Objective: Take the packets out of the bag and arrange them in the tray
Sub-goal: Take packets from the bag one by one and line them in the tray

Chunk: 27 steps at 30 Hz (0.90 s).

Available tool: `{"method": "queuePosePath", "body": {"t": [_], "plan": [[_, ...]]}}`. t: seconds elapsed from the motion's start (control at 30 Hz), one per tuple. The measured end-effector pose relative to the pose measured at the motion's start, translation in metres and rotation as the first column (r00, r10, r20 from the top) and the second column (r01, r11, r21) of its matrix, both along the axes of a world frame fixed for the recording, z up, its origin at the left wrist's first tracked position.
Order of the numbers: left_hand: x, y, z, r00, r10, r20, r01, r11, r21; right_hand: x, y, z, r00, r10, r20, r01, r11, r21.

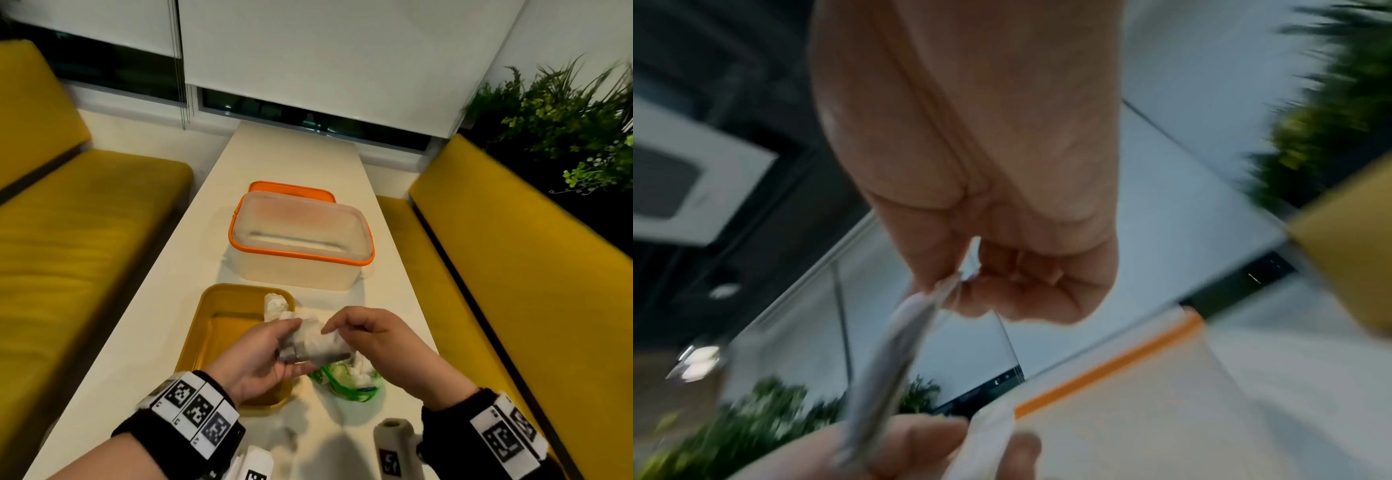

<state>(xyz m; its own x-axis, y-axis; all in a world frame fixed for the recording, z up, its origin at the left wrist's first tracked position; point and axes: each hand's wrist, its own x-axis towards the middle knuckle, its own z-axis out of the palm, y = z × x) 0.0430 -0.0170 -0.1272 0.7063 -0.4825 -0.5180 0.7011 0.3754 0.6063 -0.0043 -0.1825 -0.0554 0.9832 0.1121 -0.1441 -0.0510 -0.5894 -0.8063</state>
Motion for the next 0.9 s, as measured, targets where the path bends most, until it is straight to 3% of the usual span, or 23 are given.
{"method": "queuePosePath", "body": {"t": [0.13, 0.43, 0.53, 0.6, 0.67, 0.77, 0.9], "plan": [[-0.004, 0.000, 0.001, 0.997, -0.077, 0.014, 0.077, 0.997, 0.007, 0.011, 0.006, 0.015, 0.953, 0.301, 0.019, -0.271, 0.882, -0.385], [-0.011, 0.002, 0.005, 0.966, -0.257, 0.028, 0.259, 0.964, -0.066, 0.047, 0.025, 0.004, 0.879, 0.473, -0.053, -0.400, 0.673, -0.622], [-0.010, 0.004, 0.003, 0.983, -0.184, -0.015, 0.180, 0.973, -0.145, 0.048, 0.027, -0.015, 0.910, 0.397, 0.124, -0.275, 0.799, -0.535], [-0.008, 0.007, 0.002, 0.994, -0.110, -0.020, 0.105, 0.983, -0.152, 0.046, 0.023, -0.022, 0.942, 0.177, 0.285, -0.040, 0.904, -0.426], [-0.004, 0.012, -0.002, 0.999, -0.031, -0.011, 0.029, 0.989, -0.147, 0.042, 0.017, -0.028, 0.955, -0.023, 0.296, 0.143, 0.909, -0.391], [-0.001, 0.014, -0.006, 0.997, 0.077, -0.020, -0.079, 0.987, -0.140, 0.031, 0.024, -0.037, 0.985, -0.057, 0.163, 0.118, 0.911, -0.396], [-0.004, 0.006, -0.004, 0.996, 0.087, -0.019, -0.089, 0.984, -0.153, 0.019, 0.040, -0.043, 0.978, -0.006, 0.210, 0.069, 0.953, -0.294]]}}
